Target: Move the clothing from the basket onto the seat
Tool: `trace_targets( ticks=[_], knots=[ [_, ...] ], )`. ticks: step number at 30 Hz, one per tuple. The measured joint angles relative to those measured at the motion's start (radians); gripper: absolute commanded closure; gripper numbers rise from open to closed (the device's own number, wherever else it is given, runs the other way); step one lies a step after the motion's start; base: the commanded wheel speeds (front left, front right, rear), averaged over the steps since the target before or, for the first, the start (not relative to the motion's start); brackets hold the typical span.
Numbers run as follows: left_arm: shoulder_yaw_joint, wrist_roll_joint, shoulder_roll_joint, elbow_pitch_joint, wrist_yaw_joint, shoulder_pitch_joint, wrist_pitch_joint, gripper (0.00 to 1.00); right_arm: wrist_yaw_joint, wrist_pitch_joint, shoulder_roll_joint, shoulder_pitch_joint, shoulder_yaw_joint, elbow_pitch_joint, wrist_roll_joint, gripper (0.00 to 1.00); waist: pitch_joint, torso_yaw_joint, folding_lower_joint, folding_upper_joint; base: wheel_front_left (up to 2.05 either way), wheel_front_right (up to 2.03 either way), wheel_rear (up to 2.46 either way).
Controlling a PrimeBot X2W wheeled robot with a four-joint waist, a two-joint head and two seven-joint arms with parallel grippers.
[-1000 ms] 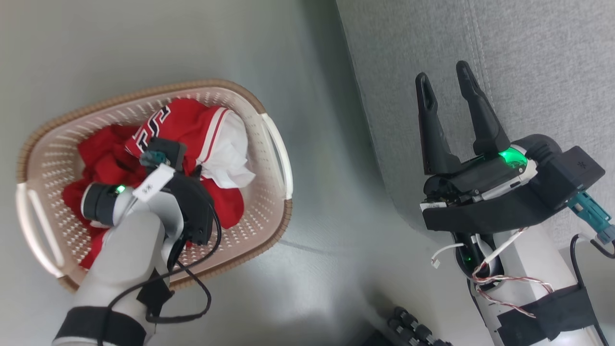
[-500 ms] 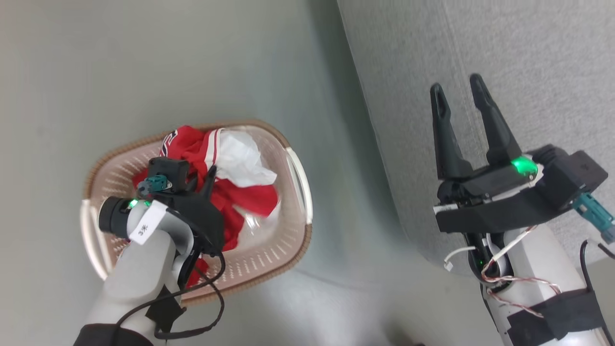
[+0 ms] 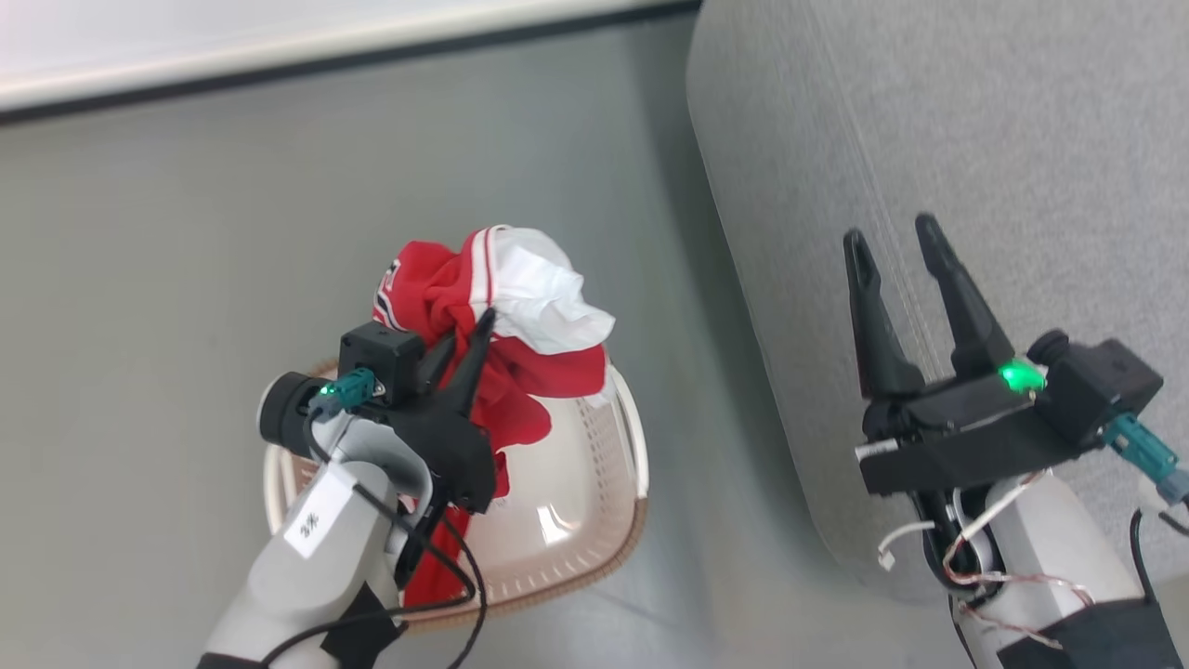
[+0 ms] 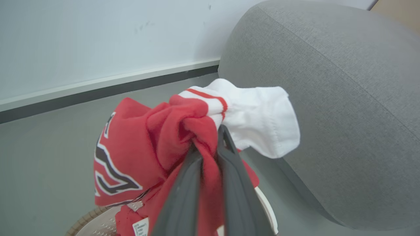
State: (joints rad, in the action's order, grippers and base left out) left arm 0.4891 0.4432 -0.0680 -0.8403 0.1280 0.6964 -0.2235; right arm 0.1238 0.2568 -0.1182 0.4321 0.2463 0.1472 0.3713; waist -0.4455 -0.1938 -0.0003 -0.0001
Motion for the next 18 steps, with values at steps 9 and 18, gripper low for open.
trace_targets(
  ticks=[9, 18],
  knots=[
    [0.041, 0.059, -0.019, 0.158, 0.0, -0.049, -0.018, 1.0, 0.0, 0.0, -0.016, -0.075, 0.023, 0.021, 0.019, 0.0, 0.127, 0.043, 0.0001, 0.0, 0.0, 0.0, 0.0],
    [0.072, 0.106, -0.043, 0.311, 0.0, -0.055, -0.021, 1.0, 0.0, 0.0, -0.015, -0.149, 0.103, 0.052, 0.055, 0.0, 0.256, 0.075, 0.0001, 0.0, 0.0, 0.0, 0.0]
  ],
)
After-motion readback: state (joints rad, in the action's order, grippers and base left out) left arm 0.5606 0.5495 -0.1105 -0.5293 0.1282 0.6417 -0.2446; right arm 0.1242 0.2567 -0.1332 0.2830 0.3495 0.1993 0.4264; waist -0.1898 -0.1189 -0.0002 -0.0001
